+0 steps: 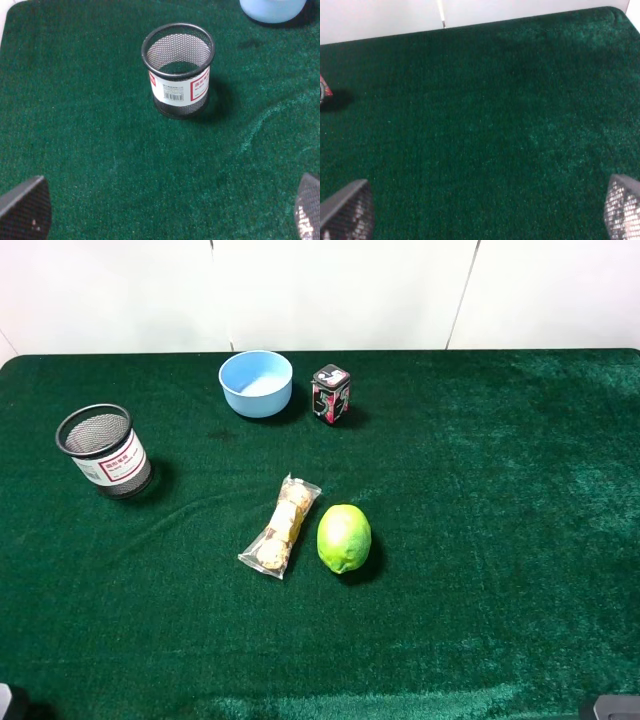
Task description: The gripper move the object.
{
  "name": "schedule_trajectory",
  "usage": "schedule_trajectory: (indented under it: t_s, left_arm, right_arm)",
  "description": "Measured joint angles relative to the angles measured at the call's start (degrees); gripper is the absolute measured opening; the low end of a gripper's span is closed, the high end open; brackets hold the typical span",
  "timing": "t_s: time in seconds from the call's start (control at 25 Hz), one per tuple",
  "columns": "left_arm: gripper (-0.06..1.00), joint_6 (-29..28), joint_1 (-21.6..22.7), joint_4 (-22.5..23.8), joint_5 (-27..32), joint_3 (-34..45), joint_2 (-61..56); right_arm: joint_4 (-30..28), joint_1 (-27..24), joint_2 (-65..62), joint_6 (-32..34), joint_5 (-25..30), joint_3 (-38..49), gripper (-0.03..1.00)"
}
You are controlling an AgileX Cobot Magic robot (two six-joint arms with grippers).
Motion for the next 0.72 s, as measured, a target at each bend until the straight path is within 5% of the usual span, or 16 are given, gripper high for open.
schedule_trajectory:
  t_s: [0.72]
  left_arm:
    - [0.99, 0.0, 0.0, 0.0, 0.0, 0.0, 0.0]
  right_arm:
    - [0.0, 0.0, 0.0, -0.2, -0.3, 0.0, 0.69]
